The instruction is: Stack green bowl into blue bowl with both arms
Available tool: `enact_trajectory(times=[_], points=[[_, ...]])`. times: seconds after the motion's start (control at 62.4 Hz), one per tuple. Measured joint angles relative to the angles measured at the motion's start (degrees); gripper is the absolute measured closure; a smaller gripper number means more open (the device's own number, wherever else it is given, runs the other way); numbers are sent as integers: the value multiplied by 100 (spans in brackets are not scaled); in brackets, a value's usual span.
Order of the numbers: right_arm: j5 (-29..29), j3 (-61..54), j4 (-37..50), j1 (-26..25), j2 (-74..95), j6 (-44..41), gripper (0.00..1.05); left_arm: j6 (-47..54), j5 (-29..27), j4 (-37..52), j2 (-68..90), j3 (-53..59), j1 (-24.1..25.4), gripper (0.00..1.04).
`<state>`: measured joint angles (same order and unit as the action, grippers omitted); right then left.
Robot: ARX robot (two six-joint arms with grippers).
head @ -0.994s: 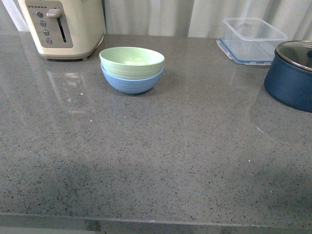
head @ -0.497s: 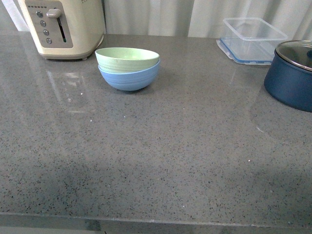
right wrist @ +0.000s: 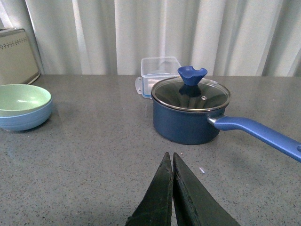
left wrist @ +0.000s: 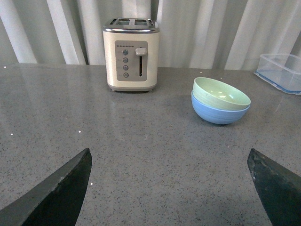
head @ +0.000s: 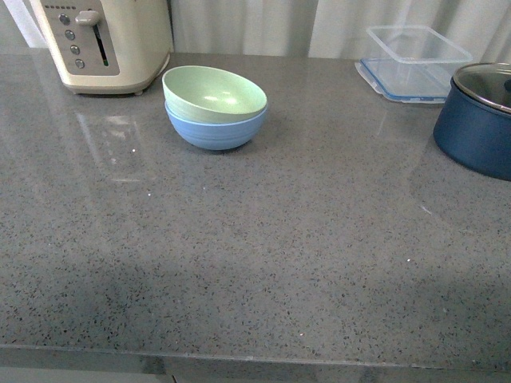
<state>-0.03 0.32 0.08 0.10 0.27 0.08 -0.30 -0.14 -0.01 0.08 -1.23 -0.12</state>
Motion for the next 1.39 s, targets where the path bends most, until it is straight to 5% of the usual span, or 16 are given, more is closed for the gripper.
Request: enact_trajectory(times=[0.144, 0.497, 1.395], points=[[0, 0, 0, 0, -2, 2, 68, 0, 0, 0, 0, 0, 0, 7], [0, 0, 0, 0, -2, 4, 8, 0, 0, 0, 0, 0, 0, 7], [0, 0, 0, 0, -2, 4, 10, 0, 0, 0, 0, 0, 0, 7]])
